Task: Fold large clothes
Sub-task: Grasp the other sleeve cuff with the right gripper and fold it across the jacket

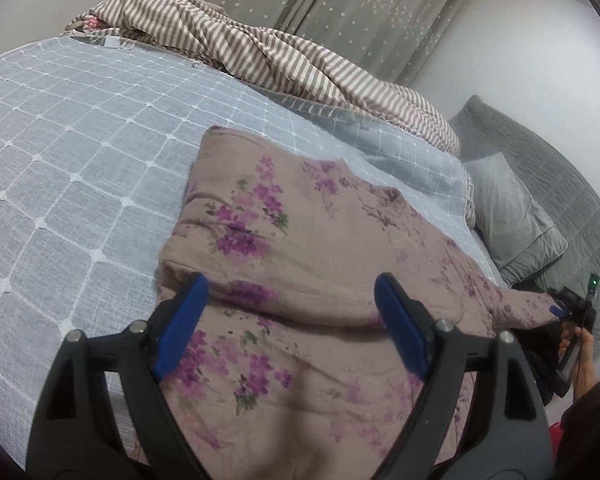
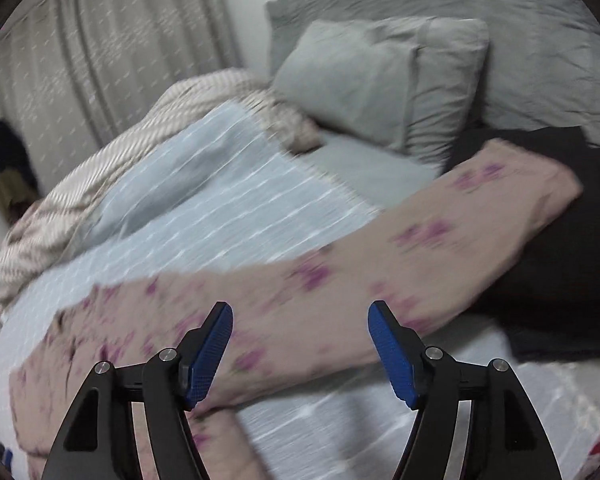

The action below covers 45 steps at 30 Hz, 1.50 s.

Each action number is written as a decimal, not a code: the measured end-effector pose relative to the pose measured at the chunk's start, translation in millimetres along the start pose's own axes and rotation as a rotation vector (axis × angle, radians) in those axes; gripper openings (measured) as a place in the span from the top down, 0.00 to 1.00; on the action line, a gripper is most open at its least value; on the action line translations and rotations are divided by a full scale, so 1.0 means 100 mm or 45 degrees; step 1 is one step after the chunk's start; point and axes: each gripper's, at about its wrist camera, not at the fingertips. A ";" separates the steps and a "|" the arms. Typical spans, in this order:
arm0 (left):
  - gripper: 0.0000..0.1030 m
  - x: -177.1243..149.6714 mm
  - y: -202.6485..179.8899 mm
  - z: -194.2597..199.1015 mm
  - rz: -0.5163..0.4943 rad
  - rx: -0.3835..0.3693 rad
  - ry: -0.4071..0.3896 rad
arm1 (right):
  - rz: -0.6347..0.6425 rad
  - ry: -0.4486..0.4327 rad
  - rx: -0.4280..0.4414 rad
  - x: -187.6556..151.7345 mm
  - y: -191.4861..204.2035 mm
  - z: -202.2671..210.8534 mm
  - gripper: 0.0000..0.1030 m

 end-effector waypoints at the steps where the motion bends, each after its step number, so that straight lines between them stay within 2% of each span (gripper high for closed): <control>1: 0.17 0.00 0.00 0.00 0.000 -0.001 -0.003 | -0.034 -0.025 -0.032 0.11 -0.16 0.04 0.31; 3: 0.17 -0.01 -0.03 0.00 -0.013 -0.004 -0.003 | -0.145 -0.087 -0.117 0.32 -0.54 0.13 0.31; 7: 0.17 -0.07 -0.09 -0.04 -0.060 0.006 0.010 | -0.338 -0.123 -0.184 0.52 -1.07 0.14 0.31; 11: 0.17 -0.14 -0.14 -0.08 -0.099 0.019 0.026 | -0.412 -0.083 -0.230 0.55 -1.36 -0.07 0.31; 15: 0.17 -0.19 -0.12 -0.16 -0.107 0.052 0.045 | -0.427 -0.019 -0.341 0.46 -1.50 -0.35 0.33; 17: 0.17 -0.21 -0.09 -0.19 -0.086 0.056 0.059 | -0.408 -0.003 -0.376 0.41 -1.53 -0.45 0.39; 18: 0.17 -0.22 -0.08 -0.20 -0.076 0.058 0.067 | -0.386 -0.001 -0.401 0.40 -1.54 -0.49 0.52; 19: 0.17 -0.23 -0.06 -0.21 -0.068 0.064 0.073 | -0.350 0.000 -0.424 0.40 -1.51 -0.53 0.72; 22: 0.17 -0.23 -0.06 -0.21 -0.069 0.064 0.078 | -0.348 -0.025 -0.386 0.43 -1.45 -0.51 0.83; 29: 0.17 -0.18 -0.07 -0.15 -0.050 0.029 0.073 | -0.207 -0.218 -0.263 0.78 -0.85 0.01 0.85; 36: 0.17 -0.09 -0.05 -0.04 -0.023 -0.007 0.045 | -0.046 -0.403 -0.047 1.17 0.17 0.74 0.86; 41: 0.17 -0.04 -0.03 0.01 -0.001 -0.024 0.032 | 0.089 -0.474 0.117 1.23 0.96 1.19 0.86; 45: 0.17 0.00 0.00 0.04 0.021 -0.041 0.028 | 0.196 -0.485 0.247 1.17 1.60 1.40 0.86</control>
Point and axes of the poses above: each gripper's, at about its wrist camera, not at the fingertips, and z roughly against the way its jaws point, y to its left, x to its top, and after that the axes turned 9 degrees about -y, right-handed
